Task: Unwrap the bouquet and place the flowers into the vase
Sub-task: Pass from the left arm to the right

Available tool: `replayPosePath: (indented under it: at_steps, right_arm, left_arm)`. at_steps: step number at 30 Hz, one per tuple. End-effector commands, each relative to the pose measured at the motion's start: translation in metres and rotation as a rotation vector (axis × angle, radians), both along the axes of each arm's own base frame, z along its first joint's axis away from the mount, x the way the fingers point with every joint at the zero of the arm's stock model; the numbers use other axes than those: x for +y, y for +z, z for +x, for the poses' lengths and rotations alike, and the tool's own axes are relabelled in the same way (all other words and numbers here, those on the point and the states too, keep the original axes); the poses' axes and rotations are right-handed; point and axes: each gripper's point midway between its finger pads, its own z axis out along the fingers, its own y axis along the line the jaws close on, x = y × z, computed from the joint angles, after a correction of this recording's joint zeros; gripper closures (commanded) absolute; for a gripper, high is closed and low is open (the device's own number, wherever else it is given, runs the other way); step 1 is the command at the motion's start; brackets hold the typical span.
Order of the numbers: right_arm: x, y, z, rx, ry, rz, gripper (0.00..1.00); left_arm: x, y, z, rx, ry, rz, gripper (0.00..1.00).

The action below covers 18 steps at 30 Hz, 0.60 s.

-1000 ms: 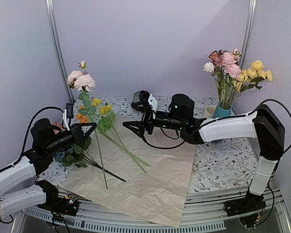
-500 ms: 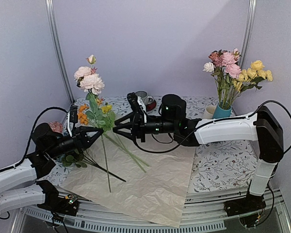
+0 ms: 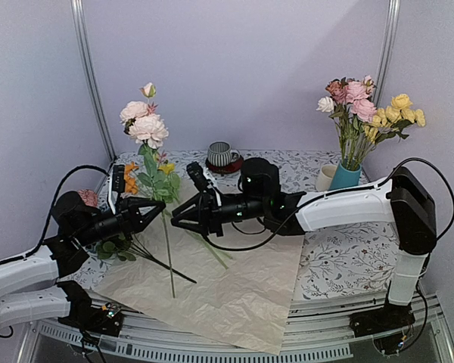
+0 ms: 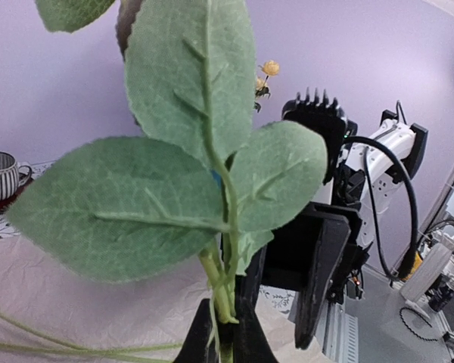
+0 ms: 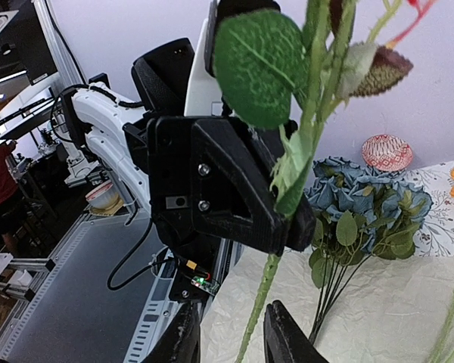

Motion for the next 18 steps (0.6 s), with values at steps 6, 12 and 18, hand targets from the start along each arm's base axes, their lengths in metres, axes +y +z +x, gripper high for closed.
replayPosePath:
  at_steps: [6, 12, 18]
  right_arm:
    - [0.0111, -0.0101, -0.0089, -0.010, 0.029, -0.022, 0.69]
    - [0.0136, -0.0119, -0.0111, -0.012, 0.037, -0.025, 0.69]
    - [0.0178, -0.0142, -0.0139, -0.010, 0.048, -0.028, 0.69]
  left_arm:
    - [-0.0048, 0.0240, -0.0059, -0.087, -0.025, -0.033, 1.00]
    - [-0.0064, 0.0245, -0.0055, -0.090, -0.028, -0.034, 0.99]
    - [-0.0089, 0.0255, -0.0063, -0.094, -0.037, -0.037, 1.00]
